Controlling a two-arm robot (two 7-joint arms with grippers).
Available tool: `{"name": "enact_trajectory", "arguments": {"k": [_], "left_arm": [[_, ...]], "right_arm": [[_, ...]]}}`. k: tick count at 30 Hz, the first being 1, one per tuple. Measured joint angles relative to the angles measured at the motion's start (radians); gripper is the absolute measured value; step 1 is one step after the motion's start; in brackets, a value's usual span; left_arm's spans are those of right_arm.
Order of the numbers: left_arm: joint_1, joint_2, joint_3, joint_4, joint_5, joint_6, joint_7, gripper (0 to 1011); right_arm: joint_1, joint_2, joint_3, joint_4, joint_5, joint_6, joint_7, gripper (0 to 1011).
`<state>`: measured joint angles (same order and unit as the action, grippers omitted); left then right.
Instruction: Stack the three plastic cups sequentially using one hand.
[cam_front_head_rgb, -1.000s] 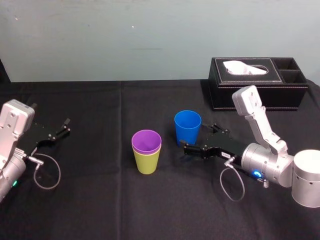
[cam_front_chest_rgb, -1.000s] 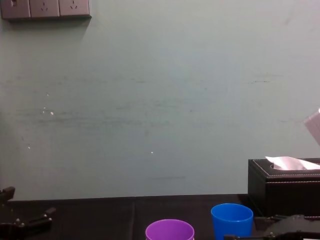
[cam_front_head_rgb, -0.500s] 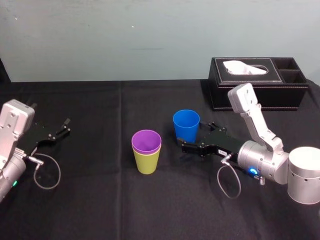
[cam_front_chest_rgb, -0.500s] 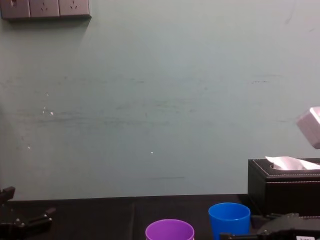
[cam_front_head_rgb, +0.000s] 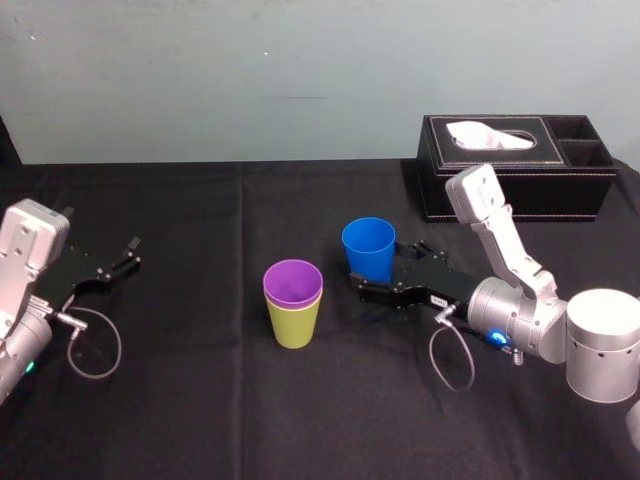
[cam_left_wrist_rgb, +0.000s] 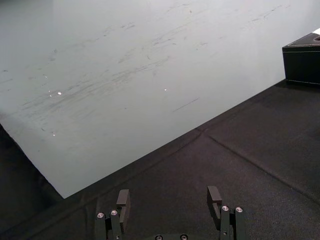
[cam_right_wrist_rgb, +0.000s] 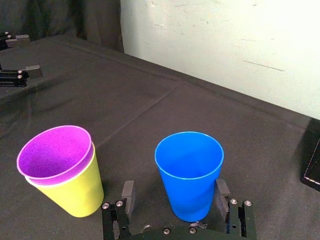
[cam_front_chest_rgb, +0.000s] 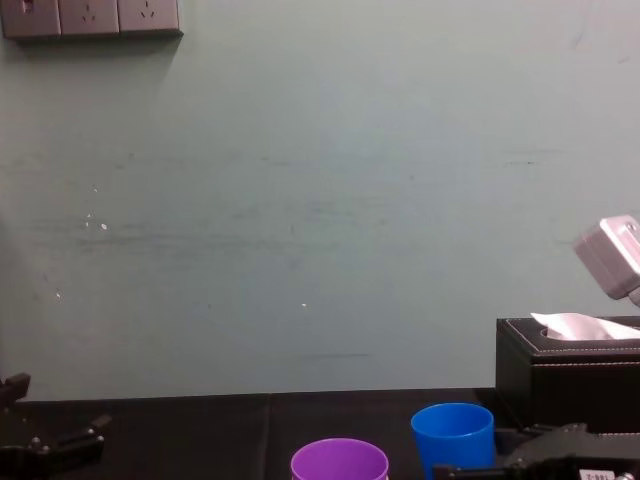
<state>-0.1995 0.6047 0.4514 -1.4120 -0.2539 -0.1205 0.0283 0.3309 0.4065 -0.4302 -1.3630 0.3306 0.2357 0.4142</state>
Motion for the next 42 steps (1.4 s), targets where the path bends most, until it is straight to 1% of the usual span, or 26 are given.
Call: {"name": "enact_trajectory", "arguments": {"k": [9, 21, 42], "left_arm": [[0.0, 0.0, 0.0, 0.0, 0.0, 0.0, 0.0, 1010], [0.0, 0.0, 0.0, 0.0, 0.0, 0.0, 0.0, 1010], [0.0, 0.0, 0.0, 0.0, 0.0, 0.0, 0.0, 1010]], "right_arm": [[0.0, 0.001, 0.008, 0.005, -0.01, -0.005, -0.002, 1000], [0.001, -0.004, 0.011, 0.011, -0.039, -0.01, -0.013, 1000], [0.012, -0.042, 0.02, 0.035, -0.099, -0.01, -0.041, 1000]]}}
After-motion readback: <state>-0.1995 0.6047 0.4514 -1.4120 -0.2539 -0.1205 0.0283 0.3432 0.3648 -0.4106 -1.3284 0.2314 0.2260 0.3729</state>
